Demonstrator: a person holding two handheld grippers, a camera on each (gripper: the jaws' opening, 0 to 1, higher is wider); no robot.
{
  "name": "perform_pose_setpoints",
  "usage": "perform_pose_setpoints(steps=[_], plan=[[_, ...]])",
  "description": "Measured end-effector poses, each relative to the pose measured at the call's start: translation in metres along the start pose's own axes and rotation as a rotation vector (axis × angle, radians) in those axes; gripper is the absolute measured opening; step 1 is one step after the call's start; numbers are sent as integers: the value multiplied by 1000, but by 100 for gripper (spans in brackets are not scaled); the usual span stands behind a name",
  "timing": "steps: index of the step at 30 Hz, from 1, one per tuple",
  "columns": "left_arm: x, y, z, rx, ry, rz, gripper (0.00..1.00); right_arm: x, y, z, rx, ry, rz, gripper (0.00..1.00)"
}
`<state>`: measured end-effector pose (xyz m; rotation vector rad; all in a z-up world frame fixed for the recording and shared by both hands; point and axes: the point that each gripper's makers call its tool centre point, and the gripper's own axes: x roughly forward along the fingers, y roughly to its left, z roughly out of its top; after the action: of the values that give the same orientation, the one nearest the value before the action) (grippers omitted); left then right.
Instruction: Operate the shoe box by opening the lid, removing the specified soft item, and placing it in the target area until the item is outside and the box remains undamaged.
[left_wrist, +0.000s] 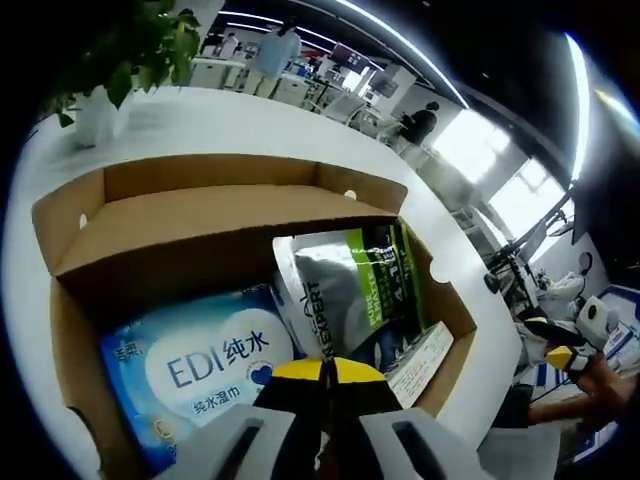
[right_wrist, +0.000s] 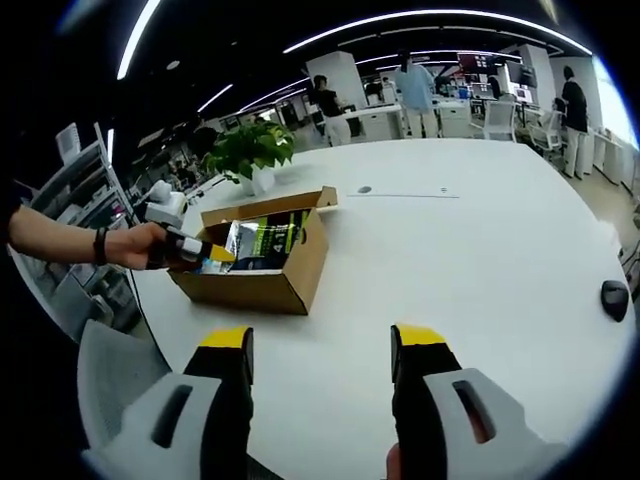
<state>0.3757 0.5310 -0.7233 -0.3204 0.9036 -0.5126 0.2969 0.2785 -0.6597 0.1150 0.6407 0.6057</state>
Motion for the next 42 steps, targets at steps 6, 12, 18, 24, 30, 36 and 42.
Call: perform_pose_setpoints(steps=[6,12,18,24,30,36,42], plan=[[-6,6,2,-13,-17,13,0,13,12,6,-26,14,31,51],[-11,13,4,-32,-37,25,0,34,27,22,-48,17,74,48],[-16,22,2,-59,-42,48,0,63,43,41,-64,14,117,45],[-20,30,-1,-59,-40,68,0,98,64,58,-74,17,166,42],[-24,37,-3,-57,-34,75,0,127,78,63,-81,42,198,40],[-25,42,-4,-61,-34,83,0,150,78,63,-43,57,197,36],[-27,47,-3,-68,-35,85,0,164,80,59,-26,86,201,35]])
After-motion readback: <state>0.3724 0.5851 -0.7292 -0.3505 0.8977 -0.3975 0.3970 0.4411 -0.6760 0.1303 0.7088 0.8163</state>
